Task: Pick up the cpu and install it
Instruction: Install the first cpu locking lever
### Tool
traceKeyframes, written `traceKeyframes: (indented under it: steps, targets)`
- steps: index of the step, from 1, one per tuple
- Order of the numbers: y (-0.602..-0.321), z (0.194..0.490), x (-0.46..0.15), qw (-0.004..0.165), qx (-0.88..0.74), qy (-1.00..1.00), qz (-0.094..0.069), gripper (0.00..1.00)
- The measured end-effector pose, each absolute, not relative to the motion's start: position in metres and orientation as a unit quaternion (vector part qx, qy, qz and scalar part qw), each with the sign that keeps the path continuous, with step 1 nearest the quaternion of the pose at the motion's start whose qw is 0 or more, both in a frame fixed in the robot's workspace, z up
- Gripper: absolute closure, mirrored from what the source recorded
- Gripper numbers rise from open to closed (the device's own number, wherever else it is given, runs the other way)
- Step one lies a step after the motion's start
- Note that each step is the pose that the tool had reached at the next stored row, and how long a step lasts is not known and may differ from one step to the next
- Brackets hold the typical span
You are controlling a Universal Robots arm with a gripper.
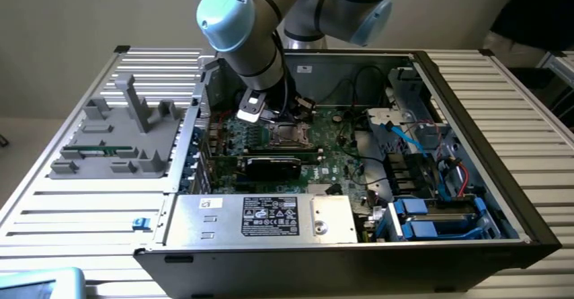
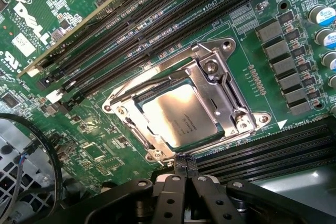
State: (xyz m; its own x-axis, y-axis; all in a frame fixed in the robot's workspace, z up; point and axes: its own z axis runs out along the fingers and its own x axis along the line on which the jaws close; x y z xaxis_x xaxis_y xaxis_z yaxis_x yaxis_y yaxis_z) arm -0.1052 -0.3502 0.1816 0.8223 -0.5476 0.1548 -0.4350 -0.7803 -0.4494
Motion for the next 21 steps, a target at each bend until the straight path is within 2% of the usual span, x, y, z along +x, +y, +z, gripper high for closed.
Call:
traceKeyframes:
  steps: [14, 21]
  targets:
    - [-0.347, 0.182, -0.105, 0.201, -0.933, 0.263, -0.14, 0.89]
    - [-0.346, 0.207, -0.106, 0.201, -0.933, 0.263, -0.14, 0.89]
